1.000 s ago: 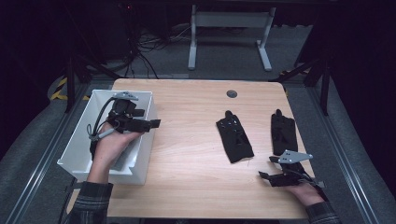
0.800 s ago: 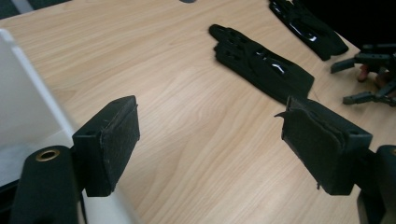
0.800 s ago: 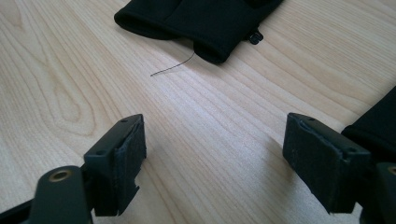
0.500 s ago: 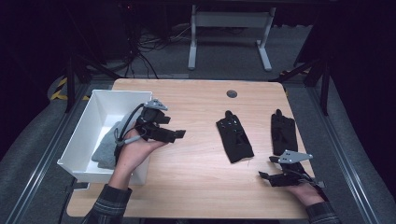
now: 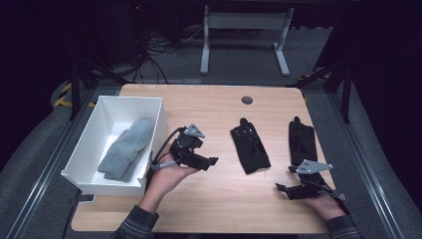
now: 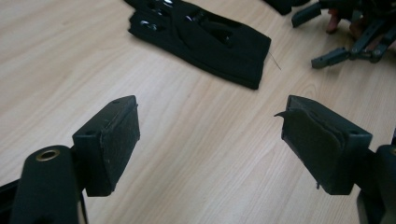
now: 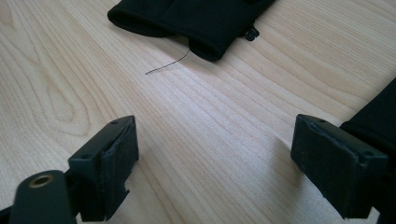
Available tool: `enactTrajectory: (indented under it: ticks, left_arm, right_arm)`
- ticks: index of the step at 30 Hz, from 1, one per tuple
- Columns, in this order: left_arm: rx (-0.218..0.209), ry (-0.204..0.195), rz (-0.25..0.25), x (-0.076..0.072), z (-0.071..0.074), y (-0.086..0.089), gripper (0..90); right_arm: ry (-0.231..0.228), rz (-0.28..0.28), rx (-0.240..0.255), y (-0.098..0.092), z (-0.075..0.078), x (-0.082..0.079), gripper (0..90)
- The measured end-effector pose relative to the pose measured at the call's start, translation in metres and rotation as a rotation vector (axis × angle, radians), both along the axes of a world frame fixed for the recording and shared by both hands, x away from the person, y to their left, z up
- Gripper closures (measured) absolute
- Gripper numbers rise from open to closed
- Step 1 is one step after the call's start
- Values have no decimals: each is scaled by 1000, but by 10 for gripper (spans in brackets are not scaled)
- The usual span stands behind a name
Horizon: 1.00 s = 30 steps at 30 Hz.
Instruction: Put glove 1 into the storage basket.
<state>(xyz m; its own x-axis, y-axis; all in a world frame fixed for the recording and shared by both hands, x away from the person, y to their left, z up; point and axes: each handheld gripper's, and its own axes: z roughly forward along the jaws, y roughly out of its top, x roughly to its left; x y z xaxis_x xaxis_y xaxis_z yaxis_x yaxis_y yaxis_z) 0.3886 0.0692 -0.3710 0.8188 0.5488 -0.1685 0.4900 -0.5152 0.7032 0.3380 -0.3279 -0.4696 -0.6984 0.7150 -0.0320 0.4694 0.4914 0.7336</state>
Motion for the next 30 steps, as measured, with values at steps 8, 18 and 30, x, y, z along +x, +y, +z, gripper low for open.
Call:
enactTrajectory:
  ticks: [8, 18, 30]
  left_arm:
    - [44, -37, -13, -8, -39, -10, 188]
    - [102, -19, -42, -14, -78, -8, 147]
    - [174, -70, -88, -18, -99, -8, 40]
  right_arm:
    - [1, 0, -2, 0, 0, 0, 148]
    - [-16, 21, -10, 0, 2, -2, 241]
    - [-28, 4, -6, 5, 15, -2, 622]
